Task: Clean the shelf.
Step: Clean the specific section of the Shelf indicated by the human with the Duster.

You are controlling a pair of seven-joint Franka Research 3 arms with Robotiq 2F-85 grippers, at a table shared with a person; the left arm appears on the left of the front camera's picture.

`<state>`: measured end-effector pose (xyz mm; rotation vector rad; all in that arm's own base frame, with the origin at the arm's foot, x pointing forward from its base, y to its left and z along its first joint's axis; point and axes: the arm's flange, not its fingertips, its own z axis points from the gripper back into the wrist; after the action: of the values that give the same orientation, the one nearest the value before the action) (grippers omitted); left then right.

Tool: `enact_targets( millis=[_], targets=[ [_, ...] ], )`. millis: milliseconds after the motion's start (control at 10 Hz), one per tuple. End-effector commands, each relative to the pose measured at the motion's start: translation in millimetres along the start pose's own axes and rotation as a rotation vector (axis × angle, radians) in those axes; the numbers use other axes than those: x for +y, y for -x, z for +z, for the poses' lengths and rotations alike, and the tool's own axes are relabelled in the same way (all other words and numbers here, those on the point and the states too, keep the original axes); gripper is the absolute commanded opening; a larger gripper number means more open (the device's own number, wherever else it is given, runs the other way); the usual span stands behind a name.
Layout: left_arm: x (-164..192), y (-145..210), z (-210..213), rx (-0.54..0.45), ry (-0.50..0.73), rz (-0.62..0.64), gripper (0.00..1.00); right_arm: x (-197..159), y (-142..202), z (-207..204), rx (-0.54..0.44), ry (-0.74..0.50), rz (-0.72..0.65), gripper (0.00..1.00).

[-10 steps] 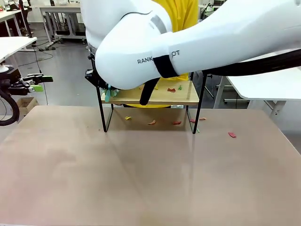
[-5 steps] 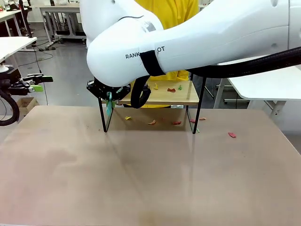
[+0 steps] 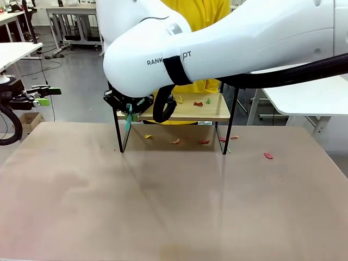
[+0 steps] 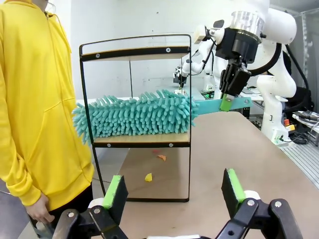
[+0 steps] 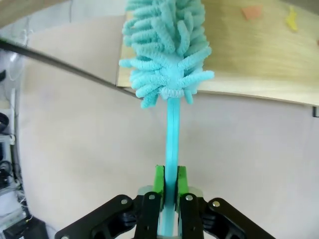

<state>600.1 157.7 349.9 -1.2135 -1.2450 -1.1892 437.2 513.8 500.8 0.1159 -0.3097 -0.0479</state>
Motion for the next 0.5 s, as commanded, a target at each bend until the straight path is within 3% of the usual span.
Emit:
enact_targets(
  millis=[0, 400],
  targets=[
    [-1.6, -3.1, -0.1, -0.002, -0.001, -0.010, 1.00, -63.7, -0.4, 4.8, 0.079, 0.010, -0.046, 0.13],
    [-1.6, -3.1, -0.1, -0.002, -0.001, -0.010, 1.00, -185.8, -4.3, 3.9, 0.127, 0.096, -0.204, 0.13]
  ],
)
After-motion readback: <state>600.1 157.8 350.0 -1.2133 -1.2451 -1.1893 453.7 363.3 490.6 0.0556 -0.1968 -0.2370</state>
